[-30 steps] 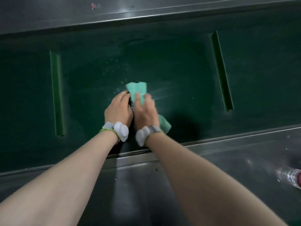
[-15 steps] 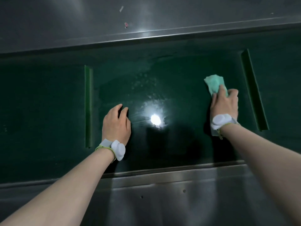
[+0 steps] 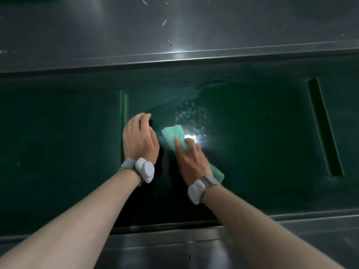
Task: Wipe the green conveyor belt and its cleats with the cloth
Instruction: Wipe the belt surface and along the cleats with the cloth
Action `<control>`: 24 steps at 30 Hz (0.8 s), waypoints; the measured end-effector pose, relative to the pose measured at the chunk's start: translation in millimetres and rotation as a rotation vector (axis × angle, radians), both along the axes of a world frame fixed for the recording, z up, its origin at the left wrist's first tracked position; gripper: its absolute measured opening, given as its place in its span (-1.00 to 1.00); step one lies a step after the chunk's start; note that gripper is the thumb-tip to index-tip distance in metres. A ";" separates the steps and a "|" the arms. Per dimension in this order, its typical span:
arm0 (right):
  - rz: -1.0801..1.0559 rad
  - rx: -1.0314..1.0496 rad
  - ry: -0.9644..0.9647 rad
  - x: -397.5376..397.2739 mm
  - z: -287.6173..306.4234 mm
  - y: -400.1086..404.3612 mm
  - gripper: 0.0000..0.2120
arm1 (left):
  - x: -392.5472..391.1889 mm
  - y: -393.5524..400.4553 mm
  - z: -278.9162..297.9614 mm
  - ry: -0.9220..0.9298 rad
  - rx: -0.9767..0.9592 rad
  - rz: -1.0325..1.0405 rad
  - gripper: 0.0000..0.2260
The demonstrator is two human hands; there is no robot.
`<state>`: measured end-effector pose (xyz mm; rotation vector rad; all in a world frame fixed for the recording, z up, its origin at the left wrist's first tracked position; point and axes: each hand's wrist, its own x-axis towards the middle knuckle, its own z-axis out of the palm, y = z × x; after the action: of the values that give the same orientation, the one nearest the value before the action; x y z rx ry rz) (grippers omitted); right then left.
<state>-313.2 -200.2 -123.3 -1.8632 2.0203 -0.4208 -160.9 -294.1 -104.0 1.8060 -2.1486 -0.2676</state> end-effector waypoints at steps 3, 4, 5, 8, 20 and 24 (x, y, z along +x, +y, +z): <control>-0.241 0.027 -0.008 -56.9 -1.6 -37.2 -0.56 | 18.2 -30.9 -1.1 -0.134 -0.029 -0.021 -0.62; -0.346 -0.004 0.020 -78.2 -2.6 -51.6 -0.56 | 25.8 -40.9 -2.4 -0.167 -0.035 -0.015 -0.60; -0.448 -0.035 0.056 -97.7 -0.1 -66.1 -0.58 | 34.5 -50.4 -3.7 -0.185 -0.032 -0.002 -0.58; -0.624 -0.063 0.090 -131.2 2.2 -107.0 -0.63 | 60.2 -65.6 -10.1 -0.162 0.023 0.044 -0.53; -0.065 -0.047 0.021 116.0 3.0 -130.9 -0.58 | 69.9 -62.8 -18.3 -0.068 0.120 0.077 -0.54; 0.022 -0.048 0.038 86.1 3.2 -133.6 -0.57 | 74.5 -60.4 -21.2 -0.036 0.100 0.049 -0.55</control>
<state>-227.1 -333.8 -120.1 -1.9338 2.0292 -0.4354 -86.4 -354.5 -125.1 1.9292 -2.1471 -0.3397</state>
